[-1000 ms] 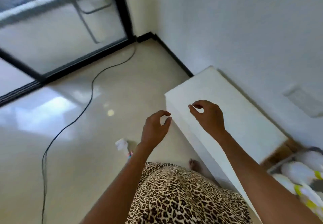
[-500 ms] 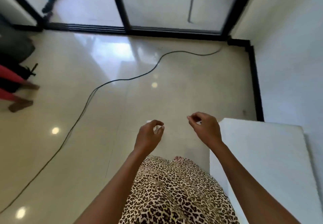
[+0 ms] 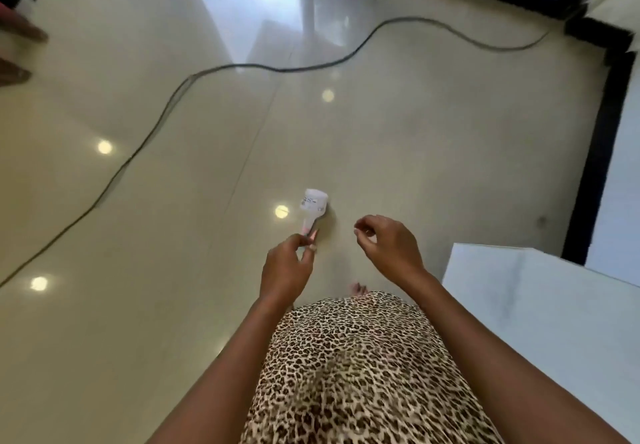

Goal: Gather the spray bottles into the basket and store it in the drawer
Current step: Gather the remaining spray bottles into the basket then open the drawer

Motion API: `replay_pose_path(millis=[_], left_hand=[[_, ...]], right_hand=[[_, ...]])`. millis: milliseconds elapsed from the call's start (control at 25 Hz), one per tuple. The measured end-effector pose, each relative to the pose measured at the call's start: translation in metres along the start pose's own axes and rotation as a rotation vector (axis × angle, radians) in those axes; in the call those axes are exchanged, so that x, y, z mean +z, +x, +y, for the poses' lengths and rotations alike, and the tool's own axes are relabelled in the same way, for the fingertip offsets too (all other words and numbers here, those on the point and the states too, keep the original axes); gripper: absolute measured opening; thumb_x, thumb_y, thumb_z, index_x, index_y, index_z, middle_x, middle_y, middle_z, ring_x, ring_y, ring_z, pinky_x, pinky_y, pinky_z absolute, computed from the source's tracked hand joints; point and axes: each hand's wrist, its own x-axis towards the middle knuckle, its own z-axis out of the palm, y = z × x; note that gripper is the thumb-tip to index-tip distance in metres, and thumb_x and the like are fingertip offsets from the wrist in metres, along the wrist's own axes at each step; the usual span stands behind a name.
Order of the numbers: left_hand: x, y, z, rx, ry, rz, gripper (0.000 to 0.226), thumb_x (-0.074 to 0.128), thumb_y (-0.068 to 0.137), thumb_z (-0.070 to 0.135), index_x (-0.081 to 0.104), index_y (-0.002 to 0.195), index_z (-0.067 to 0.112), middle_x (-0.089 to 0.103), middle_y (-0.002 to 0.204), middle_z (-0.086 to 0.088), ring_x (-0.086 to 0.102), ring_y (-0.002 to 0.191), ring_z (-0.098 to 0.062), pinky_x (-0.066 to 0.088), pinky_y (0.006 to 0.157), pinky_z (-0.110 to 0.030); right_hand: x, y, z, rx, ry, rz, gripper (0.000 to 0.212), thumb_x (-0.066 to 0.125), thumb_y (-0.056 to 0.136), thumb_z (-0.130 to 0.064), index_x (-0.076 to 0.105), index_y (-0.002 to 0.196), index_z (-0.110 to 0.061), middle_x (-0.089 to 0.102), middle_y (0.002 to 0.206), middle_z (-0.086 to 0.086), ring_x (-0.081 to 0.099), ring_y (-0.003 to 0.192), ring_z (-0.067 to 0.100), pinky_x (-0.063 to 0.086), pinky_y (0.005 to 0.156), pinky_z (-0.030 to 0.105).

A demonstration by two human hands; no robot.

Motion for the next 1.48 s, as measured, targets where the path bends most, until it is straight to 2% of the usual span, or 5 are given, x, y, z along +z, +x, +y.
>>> replay_pose_path(millis=[200, 440, 720, 960, 1480], left_hand=[[0.083, 0.128, -0.121, -0.094, 0.060, -0.071, 0.020, 0.054, 0.087, 0.022, 0.064, 0.103, 0.018, 0.068, 0.112, -0.009, 0.060, 0.106, -0.026, 0.047, 0.087, -0.034], [0.194, 0.267, -0.254, -0.503, -0.213, 0.011, 0.031, 0.060, 0.082, 0.023, 0.059, 0.110, 0.009, 0.064, 0.116, -0.013, 0.058, 0.102, -0.024, 0.043, 0.084, -0.028], [0.266, 0.316, -0.308, -0.735, -0.651, 0.020, 0.002, 0.059, 0.081, 0.010, 0.061, 0.081, 0.009, 0.069, 0.104, -0.020, 0.064, 0.100, -0.033, 0.041, 0.069, -0.034], [0.206, 0.293, -0.253, -0.591, -0.702, 0.188, 0.023, 0.057, 0.082, 0.001, 0.052, 0.098, 0.017, 0.065, 0.099, -0.012, 0.057, 0.064, -0.018, 0.045, 0.067, -0.028], [-0.023, 0.075, 0.071, 0.002, -0.771, 0.088, 0.028, 0.046, 0.089, -0.006, 0.057, 0.097, 0.018, 0.059, 0.101, -0.016, 0.061, 0.083, -0.021, 0.051, 0.082, -0.033]], right_hand=[[0.175, 0.091, 0.075, -0.183, -0.318, -0.174, 0.034, 0.054, 0.083, -0.007, 0.056, 0.117, -0.011, 0.058, 0.124, 0.010, 0.052, 0.113, 0.028, 0.045, 0.088, 0.037], [0.328, 0.223, 0.151, -0.638, -0.883, -0.322, 0.067, 0.045, 0.086, -0.003, 0.015, 0.145, -0.016, -0.005, 0.157, 0.018, -0.005, 0.143, 0.041, 0.001, 0.111, 0.063], [0.372, 0.280, 0.182, -0.659, -0.965, -0.154, 0.075, 0.055, 0.065, 0.013, 0.031, 0.129, -0.019, 0.018, 0.152, 0.021, 0.007, 0.138, 0.052, 0.024, 0.099, 0.068], [0.311, 0.251, 0.152, -0.332, -0.741, -0.013, 0.081, 0.057, 0.062, 0.012, 0.034, 0.130, -0.026, 0.026, 0.149, 0.015, 0.011, 0.139, 0.047, 0.033, 0.092, 0.057], [-0.013, 0.055, -0.004, 0.165, -0.170, 0.355, 0.075, 0.076, 0.066, -0.043, 0.043, 0.132, -0.029, 0.043, 0.139, 0.008, 0.033, 0.134, 0.028, 0.024, 0.107, 0.055]])
